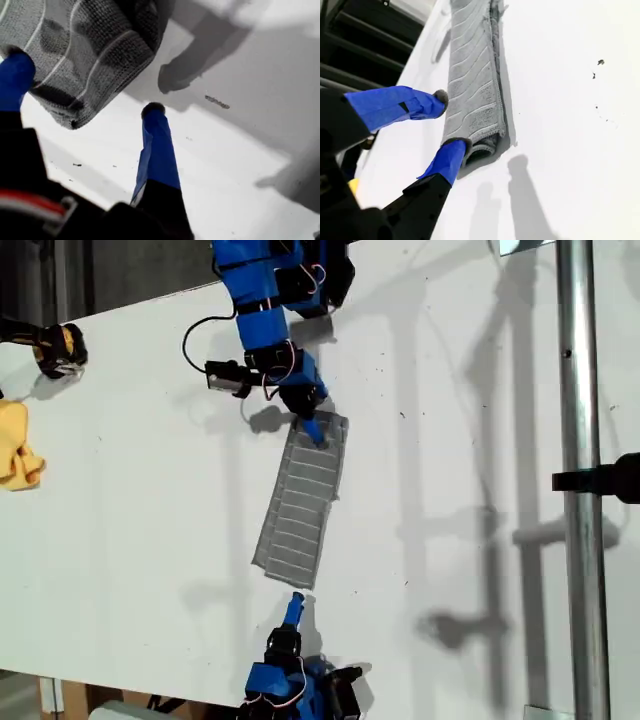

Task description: Grasp corners of a towel and fold twice.

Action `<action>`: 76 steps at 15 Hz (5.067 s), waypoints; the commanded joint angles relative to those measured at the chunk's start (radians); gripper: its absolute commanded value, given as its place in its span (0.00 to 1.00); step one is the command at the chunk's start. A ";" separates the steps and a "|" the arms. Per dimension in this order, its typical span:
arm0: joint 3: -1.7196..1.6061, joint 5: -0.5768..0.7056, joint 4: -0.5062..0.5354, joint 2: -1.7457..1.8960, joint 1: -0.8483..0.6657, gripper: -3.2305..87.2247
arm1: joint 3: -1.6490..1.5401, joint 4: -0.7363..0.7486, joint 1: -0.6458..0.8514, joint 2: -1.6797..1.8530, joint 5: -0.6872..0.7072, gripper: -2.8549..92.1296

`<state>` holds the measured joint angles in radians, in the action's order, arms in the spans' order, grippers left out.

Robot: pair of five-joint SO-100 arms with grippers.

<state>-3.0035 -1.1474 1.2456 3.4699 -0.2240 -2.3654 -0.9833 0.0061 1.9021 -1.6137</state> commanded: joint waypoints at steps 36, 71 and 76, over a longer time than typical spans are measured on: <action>0.037 -0.026 0.023 0.005 0.032 0.16 | 0.155 0.311 0.164 0.212 0.356 0.03; -0.109 -0.115 -0.044 0.005 0.018 0.16 | -0.295 0.370 0.187 0.842 0.302 0.06; -0.115 -0.336 0.006 0.005 0.081 0.15 | -0.479 0.048 0.189 1.106 0.164 0.06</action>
<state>-3.1140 -1.3652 1.2456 3.4699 -0.1626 -2.8149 -0.8498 0.1963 2.9054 -1.3867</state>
